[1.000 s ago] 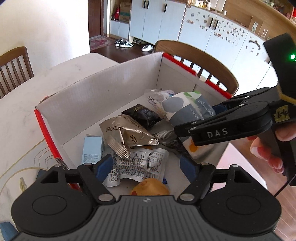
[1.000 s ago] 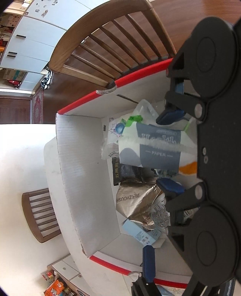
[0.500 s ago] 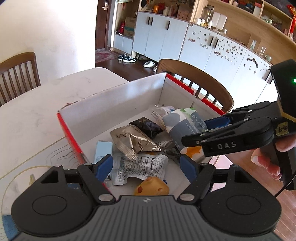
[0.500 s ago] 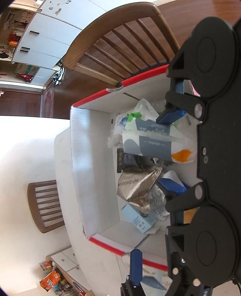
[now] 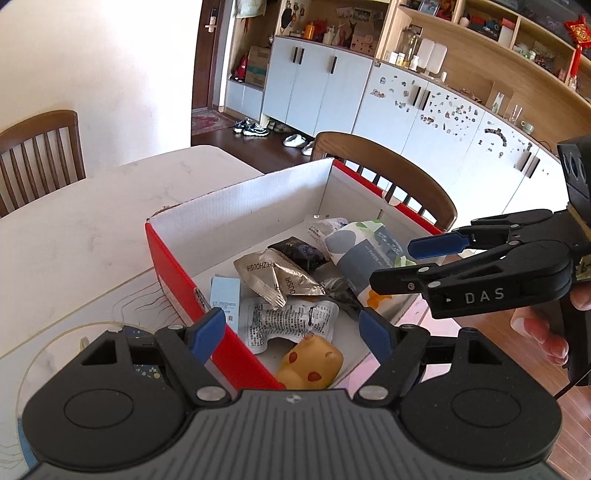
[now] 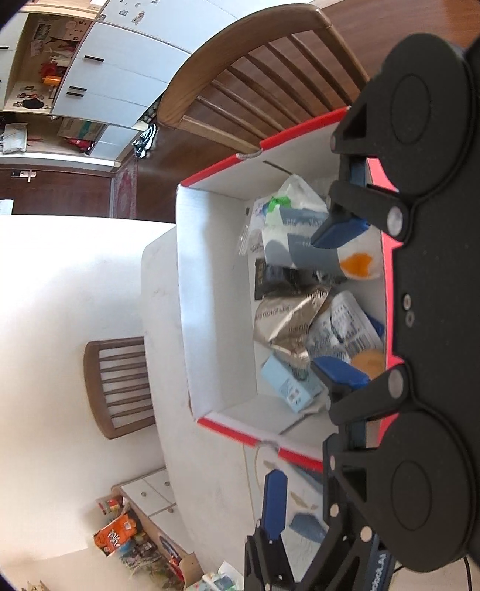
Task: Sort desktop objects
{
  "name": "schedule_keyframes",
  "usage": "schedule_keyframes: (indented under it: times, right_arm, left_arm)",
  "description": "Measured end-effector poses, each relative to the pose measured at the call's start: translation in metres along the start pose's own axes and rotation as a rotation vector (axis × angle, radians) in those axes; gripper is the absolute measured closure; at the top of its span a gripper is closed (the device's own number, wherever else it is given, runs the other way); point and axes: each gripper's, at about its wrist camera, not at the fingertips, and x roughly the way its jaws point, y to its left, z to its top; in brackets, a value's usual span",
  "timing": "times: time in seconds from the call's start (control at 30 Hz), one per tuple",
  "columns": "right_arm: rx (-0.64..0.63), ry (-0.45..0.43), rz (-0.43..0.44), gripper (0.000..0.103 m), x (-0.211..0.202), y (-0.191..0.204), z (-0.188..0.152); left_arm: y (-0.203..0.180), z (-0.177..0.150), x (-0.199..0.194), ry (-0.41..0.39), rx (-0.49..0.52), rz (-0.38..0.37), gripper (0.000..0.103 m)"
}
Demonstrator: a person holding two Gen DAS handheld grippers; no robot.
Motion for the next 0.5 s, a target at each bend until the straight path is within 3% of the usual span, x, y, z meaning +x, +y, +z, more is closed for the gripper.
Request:
schedule_keyframes:
  times: [0.1, 0.4, 0.5]
  right_arm:
    - [0.010, -0.016, 0.002, 0.032, -0.007, 0.007, -0.003]
    - [0.035, -0.045, 0.000, 0.030, -0.023, 0.029, -0.015]
    - [0.045, -0.058, 0.009, 0.029, -0.029, 0.035, -0.021]
  left_arm:
    - [0.003, -0.004, -0.006, -0.002, -0.001, -0.004, 0.024]
    - [0.012, -0.018, -0.027, -0.041, -0.005, -0.018, 0.019]
    - [0.013, -0.023, -0.033, -0.055, -0.002, -0.021, 0.009]
